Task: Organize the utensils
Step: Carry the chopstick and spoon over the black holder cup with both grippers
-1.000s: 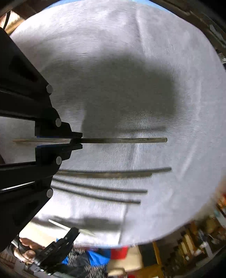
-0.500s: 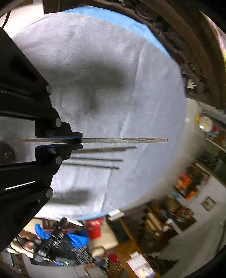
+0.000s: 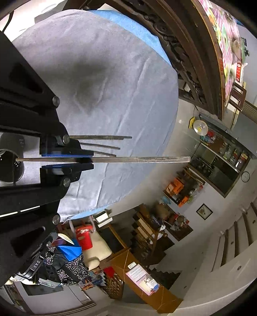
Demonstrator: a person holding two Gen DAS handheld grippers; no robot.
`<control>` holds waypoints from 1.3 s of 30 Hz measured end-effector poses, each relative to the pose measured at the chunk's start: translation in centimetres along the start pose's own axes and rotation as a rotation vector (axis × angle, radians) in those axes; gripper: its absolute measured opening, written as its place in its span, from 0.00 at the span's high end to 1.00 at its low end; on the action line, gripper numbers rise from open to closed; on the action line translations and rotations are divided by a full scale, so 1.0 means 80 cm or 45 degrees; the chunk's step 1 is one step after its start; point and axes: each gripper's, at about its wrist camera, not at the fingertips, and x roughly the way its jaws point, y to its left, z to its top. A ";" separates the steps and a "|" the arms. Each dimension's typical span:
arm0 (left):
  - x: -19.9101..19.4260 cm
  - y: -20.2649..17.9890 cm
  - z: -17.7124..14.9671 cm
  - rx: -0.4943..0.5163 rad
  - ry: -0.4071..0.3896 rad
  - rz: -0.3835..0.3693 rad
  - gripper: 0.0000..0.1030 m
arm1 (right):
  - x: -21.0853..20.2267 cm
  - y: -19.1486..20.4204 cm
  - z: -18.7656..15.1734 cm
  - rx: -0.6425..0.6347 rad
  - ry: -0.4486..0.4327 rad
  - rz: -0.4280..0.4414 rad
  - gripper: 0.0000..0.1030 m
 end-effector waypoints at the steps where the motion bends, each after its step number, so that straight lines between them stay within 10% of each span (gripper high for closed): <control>1: 0.000 -0.003 -0.002 0.002 0.003 -0.008 0.95 | 0.004 0.003 -0.005 0.000 0.009 0.007 0.89; 39: -0.024 -0.024 -0.075 0.174 -0.116 0.049 0.95 | 0.074 0.045 -0.113 -0.262 -0.007 0.018 0.89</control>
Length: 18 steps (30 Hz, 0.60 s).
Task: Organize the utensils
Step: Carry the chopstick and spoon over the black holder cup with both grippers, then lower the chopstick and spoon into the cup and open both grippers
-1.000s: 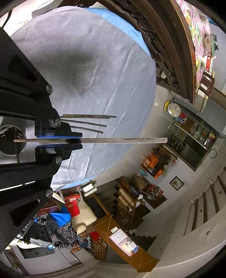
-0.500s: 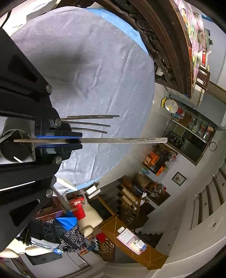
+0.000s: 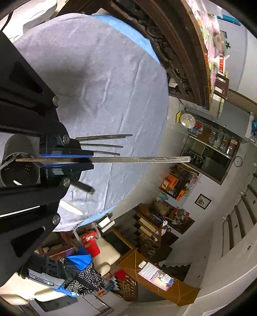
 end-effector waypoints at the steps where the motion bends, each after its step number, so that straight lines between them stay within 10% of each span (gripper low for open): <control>1: -0.001 -0.001 -0.002 0.008 -0.008 0.008 0.95 | -0.001 0.000 -0.001 -0.005 -0.002 -0.004 0.89; 18: 0.007 -0.006 -0.038 0.047 0.048 -0.005 0.95 | -0.009 0.007 -0.009 -0.068 -0.013 -0.026 0.89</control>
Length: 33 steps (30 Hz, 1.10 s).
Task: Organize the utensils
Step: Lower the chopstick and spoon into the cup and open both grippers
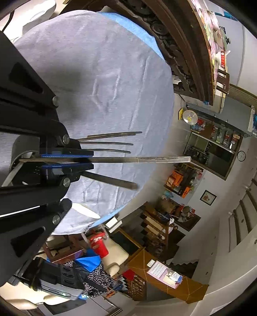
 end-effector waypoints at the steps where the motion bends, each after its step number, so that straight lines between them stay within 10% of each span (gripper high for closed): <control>1: 0.001 0.000 -0.002 -0.001 0.007 -0.003 0.95 | 0.000 0.001 -0.001 -0.005 0.000 0.001 0.88; 33: -0.001 -0.005 -0.049 0.055 0.148 -0.020 0.95 | -0.020 0.012 -0.023 -0.109 0.034 -0.044 0.87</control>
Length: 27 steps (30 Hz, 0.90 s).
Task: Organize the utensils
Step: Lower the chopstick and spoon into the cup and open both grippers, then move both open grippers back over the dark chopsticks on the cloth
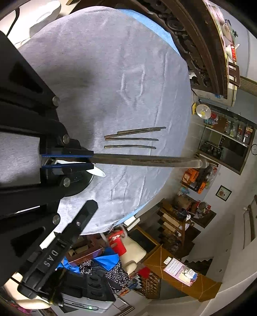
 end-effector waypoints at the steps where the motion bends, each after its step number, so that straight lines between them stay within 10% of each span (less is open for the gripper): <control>1: -0.001 -0.001 -0.001 0.002 0.006 0.002 0.95 | -0.001 -0.001 0.000 0.005 -0.002 -0.002 0.87; 5: -0.012 0.005 -0.002 -0.016 0.031 0.014 0.84 | -0.008 -0.010 0.004 0.035 -0.011 -0.012 0.87; 9: -0.050 0.016 0.002 -0.044 -0.071 0.042 0.42 | -0.019 -0.023 0.010 0.077 -0.038 -0.030 0.83; 27: -0.068 0.136 0.064 -0.345 -0.179 0.196 0.41 | 0.005 -0.100 0.023 0.269 0.114 -0.073 0.81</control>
